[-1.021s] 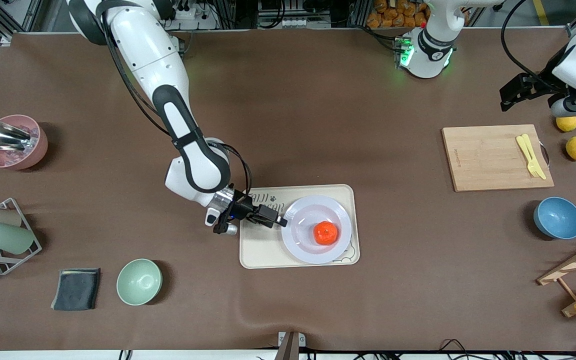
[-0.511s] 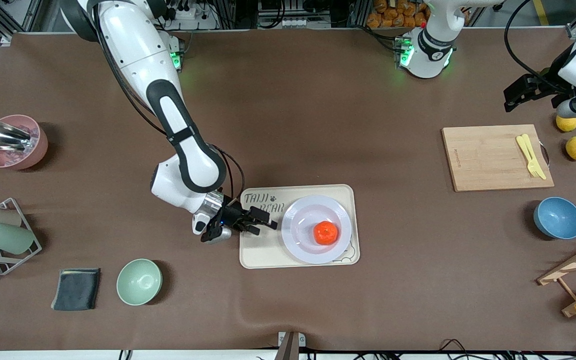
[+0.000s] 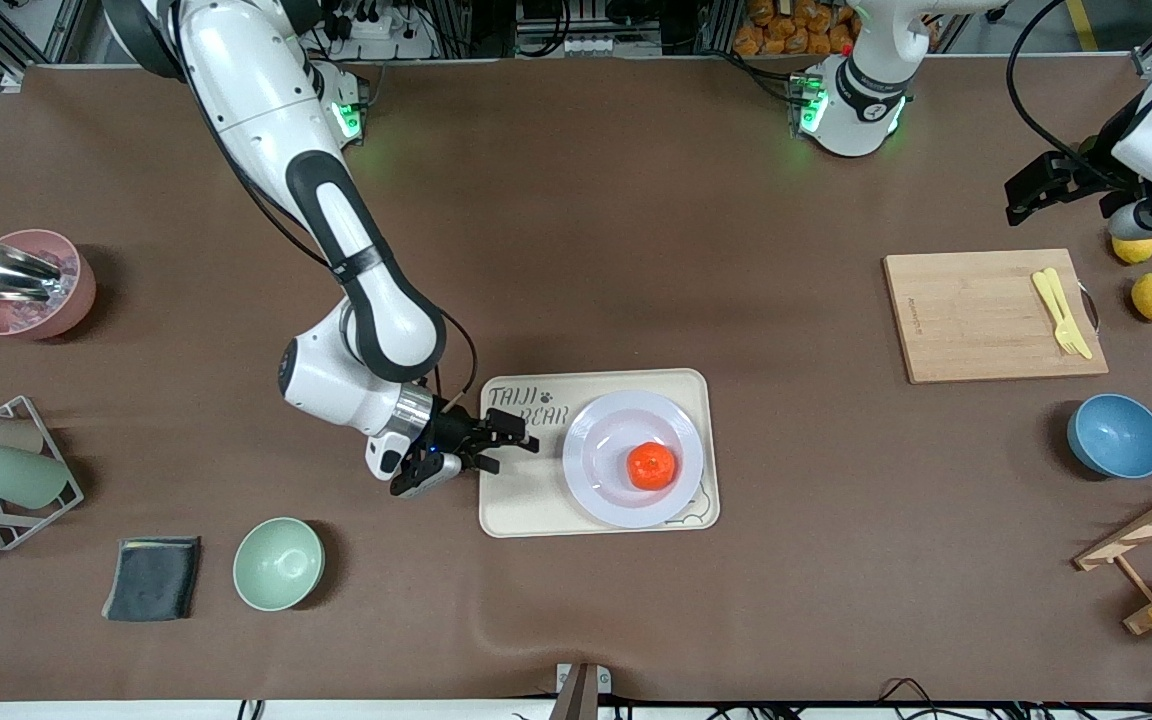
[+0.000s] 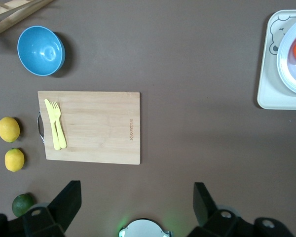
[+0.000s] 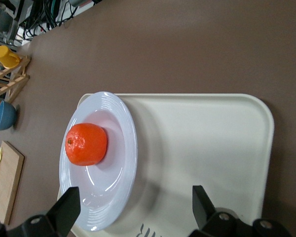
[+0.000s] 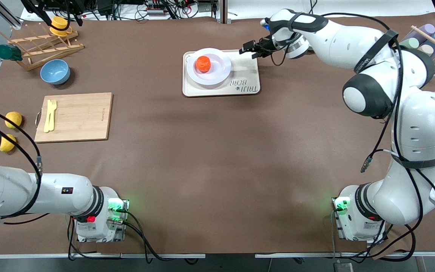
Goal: Place orange and plate with both arms
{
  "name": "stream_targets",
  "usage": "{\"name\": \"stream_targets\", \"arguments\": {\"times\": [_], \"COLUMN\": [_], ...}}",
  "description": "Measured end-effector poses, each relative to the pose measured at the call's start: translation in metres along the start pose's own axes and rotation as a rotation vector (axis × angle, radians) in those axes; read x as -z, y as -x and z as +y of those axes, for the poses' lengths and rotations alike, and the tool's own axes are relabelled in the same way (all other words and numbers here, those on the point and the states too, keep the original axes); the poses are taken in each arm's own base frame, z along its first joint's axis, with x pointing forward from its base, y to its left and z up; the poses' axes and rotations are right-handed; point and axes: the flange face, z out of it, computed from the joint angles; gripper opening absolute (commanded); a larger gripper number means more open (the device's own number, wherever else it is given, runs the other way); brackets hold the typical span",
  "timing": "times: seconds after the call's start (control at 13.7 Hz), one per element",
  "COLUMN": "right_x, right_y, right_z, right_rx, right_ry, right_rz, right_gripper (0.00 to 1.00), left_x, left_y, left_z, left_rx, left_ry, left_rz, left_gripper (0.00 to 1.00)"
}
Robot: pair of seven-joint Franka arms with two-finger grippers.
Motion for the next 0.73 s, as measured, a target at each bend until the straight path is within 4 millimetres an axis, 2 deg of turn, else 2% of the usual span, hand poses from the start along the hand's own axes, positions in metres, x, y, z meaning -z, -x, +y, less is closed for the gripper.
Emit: {"name": "stream_targets", "arguments": {"times": [0.15, 0.44, 0.73], "right_x": [0.023, 0.081, 0.143], "right_y": [-0.009, -0.019, -0.012], "right_z": [0.012, 0.029, 0.045], "right_rx": [0.066, 0.165, 0.223], "right_ry": [0.026, 0.097, 0.197], "right_rz": [-0.068, -0.254, -0.488], "right_gripper": [1.00, 1.00, 1.00], "left_x": [0.000, -0.005, -0.006], "left_y": [0.000, -0.003, -0.004], "left_z": [0.000, 0.000, 0.001], "left_rx": [0.000, 0.000, -0.001], "left_ry": [0.000, -0.001, 0.000], "left_rz": [0.000, -0.008, -0.008], "left_gripper": [1.00, 1.00, 1.00]}}
